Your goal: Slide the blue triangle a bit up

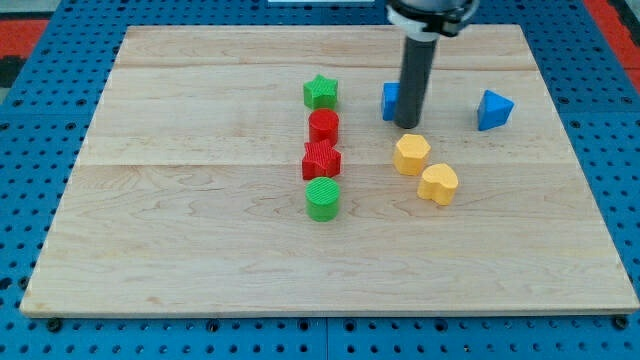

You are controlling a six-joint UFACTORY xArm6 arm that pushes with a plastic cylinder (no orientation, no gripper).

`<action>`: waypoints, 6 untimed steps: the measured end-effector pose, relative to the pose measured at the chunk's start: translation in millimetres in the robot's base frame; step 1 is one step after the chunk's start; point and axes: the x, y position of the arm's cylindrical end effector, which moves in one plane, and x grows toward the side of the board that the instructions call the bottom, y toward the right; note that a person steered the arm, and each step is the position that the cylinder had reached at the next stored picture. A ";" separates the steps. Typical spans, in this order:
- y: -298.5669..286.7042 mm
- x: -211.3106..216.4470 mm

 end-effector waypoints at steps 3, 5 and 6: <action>123.4 25.3; 85.4 -6.9; 118.9 26.7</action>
